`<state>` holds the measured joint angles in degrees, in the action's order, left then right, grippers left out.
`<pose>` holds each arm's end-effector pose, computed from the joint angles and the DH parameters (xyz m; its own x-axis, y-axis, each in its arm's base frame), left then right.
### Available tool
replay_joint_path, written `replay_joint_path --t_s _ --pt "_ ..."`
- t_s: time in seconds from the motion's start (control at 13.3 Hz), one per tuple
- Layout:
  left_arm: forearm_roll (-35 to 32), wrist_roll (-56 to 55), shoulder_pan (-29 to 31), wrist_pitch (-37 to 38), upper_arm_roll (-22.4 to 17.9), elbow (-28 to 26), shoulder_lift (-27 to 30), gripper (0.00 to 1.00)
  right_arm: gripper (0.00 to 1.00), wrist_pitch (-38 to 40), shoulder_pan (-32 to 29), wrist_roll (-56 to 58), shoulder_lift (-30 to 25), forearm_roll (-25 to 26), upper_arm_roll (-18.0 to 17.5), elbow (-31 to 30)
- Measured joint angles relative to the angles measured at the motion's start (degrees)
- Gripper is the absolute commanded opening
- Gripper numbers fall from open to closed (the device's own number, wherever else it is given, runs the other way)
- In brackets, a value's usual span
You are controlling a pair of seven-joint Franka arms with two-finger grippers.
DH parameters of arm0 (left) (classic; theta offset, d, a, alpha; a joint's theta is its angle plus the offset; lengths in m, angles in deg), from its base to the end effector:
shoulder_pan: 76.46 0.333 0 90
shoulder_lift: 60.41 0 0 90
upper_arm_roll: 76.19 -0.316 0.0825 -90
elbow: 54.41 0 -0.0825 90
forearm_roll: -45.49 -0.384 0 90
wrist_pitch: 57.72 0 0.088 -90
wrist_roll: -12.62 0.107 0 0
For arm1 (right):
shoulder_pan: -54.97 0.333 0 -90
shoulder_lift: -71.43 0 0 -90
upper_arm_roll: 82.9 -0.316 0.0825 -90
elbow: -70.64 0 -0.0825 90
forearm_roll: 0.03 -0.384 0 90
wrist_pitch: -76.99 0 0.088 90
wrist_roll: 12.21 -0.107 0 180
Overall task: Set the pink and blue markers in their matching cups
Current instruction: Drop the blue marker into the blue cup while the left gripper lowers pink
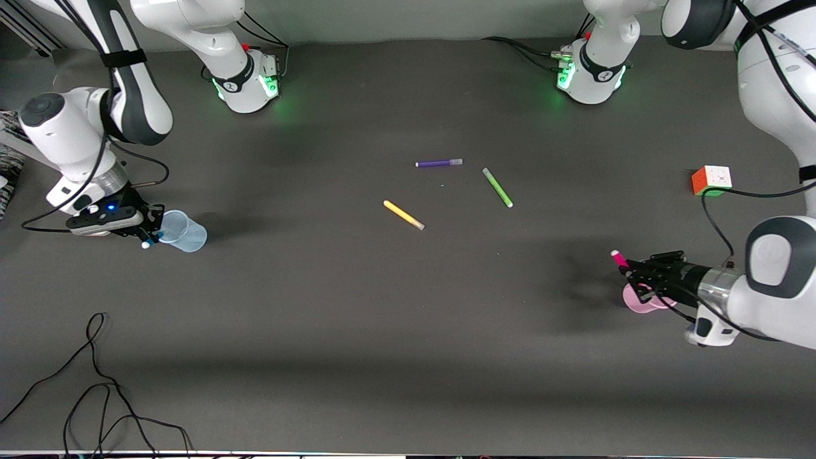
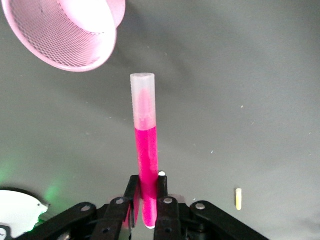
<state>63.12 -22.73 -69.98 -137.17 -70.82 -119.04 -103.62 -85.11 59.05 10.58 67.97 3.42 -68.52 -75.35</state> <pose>0.6965 -0.0052 0.3410 0.6455 0.4994 -0.5778 0.6219 -0.7829 0.0180 0.4739 -0.0827 0.3266 0.9134 0.2765 0.2986 0.2416 -0.9589 0.1488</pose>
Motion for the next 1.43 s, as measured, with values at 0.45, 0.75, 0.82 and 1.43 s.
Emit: replay_joint_path --t_s 0.45,0.75,0.82,1.43 --pt "4.0 8.3 6.9 1.4 0.0 -1.1 -3.2 0.00 1.00 -3.4 0.1 0.0 0.8 0.0 0.0 -3.7" --pt "5.0 9.8 8.6 1.3 0.1 -1.1 -4.8 0.00 1.00 -3.4 0.1 0.0 1.6 0.0 0.1 -3.8" --pt "5.6 10.4 8.9 1.3 0.1 -1.1 -5.1 0.00 1.00 -3.1 0.1 0.0 1.6 0.0 0.1 -3.6" --pt "8.1 12.1 11.1 1.3 0.2 -1.1 -7.1 0.07 1.00 38.4 0.6 -5.4 -1.5 -0.5 -7.8 21.8"
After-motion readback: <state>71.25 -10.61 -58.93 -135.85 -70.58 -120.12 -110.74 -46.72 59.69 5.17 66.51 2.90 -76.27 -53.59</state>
